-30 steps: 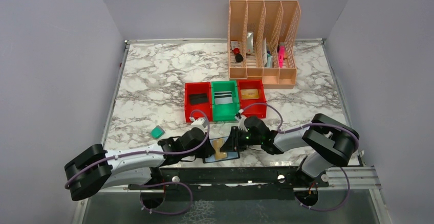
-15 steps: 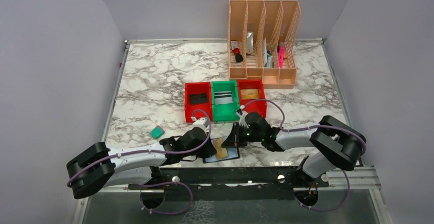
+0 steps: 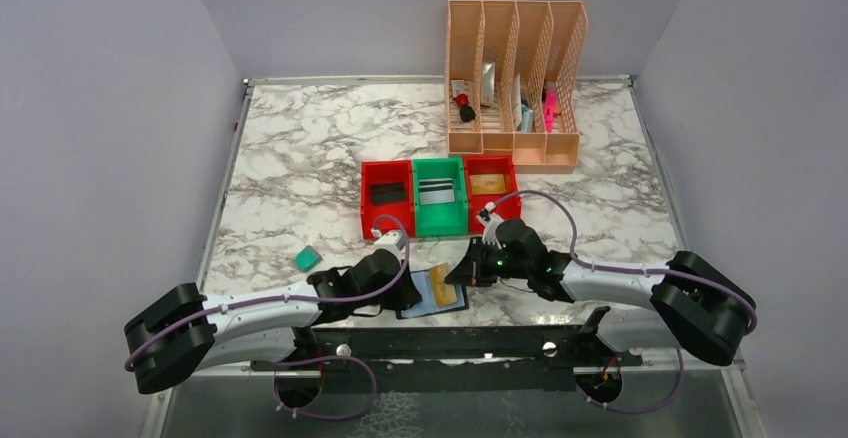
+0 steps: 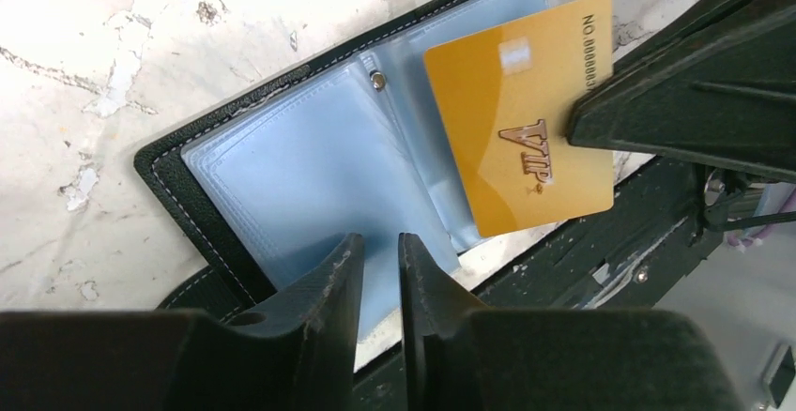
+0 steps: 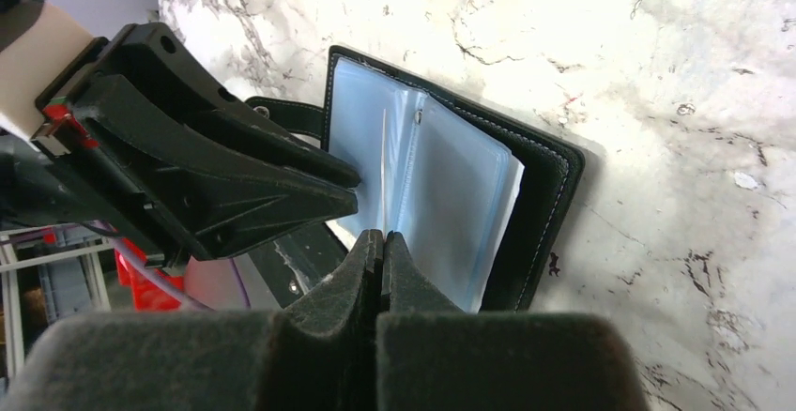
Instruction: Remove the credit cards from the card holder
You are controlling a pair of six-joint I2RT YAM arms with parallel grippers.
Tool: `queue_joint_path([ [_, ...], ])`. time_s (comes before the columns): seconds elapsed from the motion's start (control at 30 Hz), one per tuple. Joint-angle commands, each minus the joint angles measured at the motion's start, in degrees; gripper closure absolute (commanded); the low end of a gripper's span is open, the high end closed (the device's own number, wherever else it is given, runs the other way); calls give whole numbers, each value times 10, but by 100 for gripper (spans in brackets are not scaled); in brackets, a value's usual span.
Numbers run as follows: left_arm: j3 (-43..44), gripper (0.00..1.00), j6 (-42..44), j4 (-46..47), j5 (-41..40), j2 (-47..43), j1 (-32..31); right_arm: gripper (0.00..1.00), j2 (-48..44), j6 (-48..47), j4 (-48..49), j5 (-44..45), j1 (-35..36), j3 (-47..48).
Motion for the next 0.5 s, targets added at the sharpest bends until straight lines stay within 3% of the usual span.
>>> queue_joint_path([
  [0.0, 3, 72, 13, -49, -12, -21, -4, 99, -38, -19, -36, 21, -4, -9],
  [0.2, 25, 51, 23, -21, -29, -59, -3, 99, -74, -22, -18, -4, -5, -15],
  [0.47, 11, 49, 19, 78, 21, -51, -3, 99, -106, -7, 4, -18, -4, -27],
])
